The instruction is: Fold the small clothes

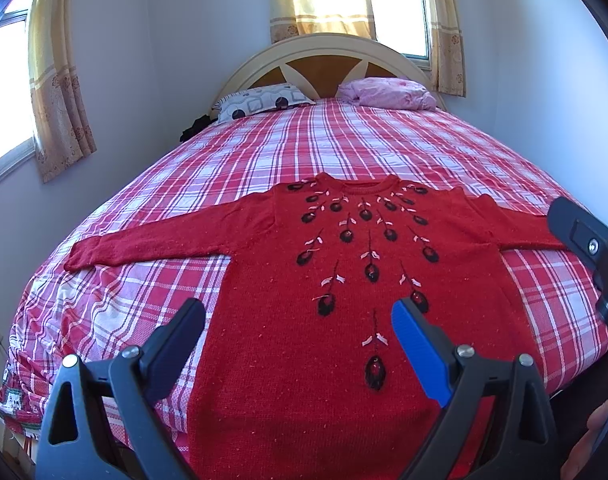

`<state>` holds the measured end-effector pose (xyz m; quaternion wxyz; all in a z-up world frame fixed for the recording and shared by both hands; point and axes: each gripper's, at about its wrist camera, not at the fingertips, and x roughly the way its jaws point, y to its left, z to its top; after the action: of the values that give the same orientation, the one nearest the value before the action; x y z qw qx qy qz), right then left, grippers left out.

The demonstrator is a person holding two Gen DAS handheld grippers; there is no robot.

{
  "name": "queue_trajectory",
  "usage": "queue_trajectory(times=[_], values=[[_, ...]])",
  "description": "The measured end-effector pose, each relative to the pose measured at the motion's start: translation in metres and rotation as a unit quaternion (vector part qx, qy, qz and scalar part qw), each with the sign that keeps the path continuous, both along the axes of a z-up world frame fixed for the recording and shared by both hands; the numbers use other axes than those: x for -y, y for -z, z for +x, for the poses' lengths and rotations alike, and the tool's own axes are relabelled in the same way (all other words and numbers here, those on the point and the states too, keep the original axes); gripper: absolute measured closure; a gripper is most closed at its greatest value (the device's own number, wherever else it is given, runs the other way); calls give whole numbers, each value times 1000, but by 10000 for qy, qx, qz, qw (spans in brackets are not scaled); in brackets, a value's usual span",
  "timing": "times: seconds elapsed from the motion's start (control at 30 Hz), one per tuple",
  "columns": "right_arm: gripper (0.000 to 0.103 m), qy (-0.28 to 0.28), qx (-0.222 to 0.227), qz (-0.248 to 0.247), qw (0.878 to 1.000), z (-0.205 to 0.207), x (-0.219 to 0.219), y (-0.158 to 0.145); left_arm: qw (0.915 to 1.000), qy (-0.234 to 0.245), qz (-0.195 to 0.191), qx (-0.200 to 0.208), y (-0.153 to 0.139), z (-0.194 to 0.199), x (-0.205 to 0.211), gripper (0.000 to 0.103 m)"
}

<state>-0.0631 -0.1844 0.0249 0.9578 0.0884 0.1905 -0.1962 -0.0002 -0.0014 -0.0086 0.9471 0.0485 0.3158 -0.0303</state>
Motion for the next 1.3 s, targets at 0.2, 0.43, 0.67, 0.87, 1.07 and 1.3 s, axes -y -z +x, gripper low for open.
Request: queue_trajectory(times=[0.2,0.43,0.67,0.87,1.07,1.3], values=[[1,-10,-9,18,10000,0,0,0,10000,1,6,3,0,0,-1,6],[1,-4,-11,28,10000,0,1,2,10000,7,7,5,0,0,0,6],[1,-4,-30,42,10000,1,1,4,10000,9,11,1,0,-1,-1,6],[1,-1,-43,43,10000,2,1,5,10000,11,13,-3,1,-1,-1,6],[1,6,-37,51,10000,1,1,5,10000,10,14,1,1,-1,-1,6],[1,4,-42,63,10000,1,1,5,10000,11,1,-21,2,-1,-4,6]])
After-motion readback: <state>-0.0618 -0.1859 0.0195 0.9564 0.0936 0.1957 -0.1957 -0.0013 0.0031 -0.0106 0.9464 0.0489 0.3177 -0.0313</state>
